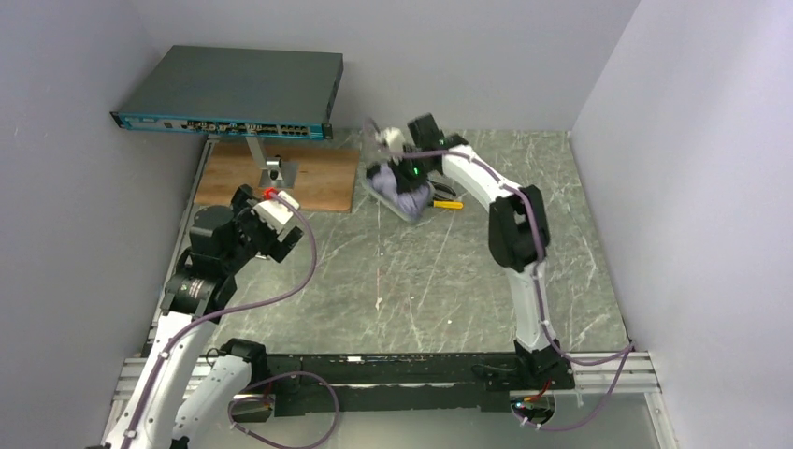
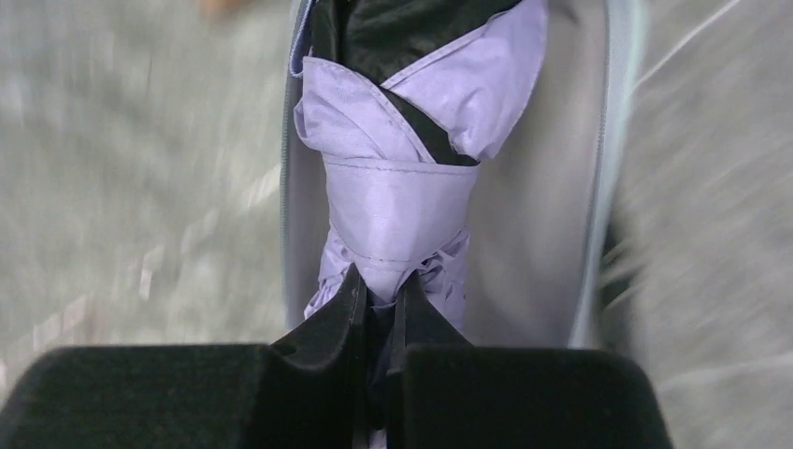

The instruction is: Open the umbrella

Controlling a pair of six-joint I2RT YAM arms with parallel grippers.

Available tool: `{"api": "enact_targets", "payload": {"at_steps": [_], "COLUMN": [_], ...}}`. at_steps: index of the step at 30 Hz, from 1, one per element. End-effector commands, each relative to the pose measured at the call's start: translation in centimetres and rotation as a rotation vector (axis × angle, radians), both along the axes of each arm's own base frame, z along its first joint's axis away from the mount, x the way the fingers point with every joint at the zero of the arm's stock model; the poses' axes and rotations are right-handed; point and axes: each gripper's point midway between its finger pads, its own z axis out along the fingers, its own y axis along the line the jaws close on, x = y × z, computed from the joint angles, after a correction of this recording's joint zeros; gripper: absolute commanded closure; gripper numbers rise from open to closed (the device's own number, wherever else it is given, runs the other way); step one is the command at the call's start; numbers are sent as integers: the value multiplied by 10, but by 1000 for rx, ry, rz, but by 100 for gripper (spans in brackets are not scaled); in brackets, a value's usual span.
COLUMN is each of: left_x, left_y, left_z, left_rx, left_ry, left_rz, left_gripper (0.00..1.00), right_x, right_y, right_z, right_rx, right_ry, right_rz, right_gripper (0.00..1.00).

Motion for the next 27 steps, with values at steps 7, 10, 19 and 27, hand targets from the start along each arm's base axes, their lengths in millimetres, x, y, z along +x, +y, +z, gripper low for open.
{"api": "enact_targets", "payload": {"at_steps": [7,10,19,27], "left_x": [3,5,-19,-68], "left_y": [13,11,-18,-48], "left_z": [29,36,46,46], "left_rx": [-91,-116,-106,-8], "left_ry": [-44,-53,-49,57], "left_rz": [75,68,-148,-474], "left_gripper": [2,2,0,0], "right_x": [115,105,4,-133], "right_y": [29,18,-19,-42], "right_z": [197,226,252,203], "right_rx": [503,546,635,496], "right_ry": [-420,-500,-278,-126], "right_rz": [-96,-109,50,243], "right_gripper": [100,100,100,100]}}
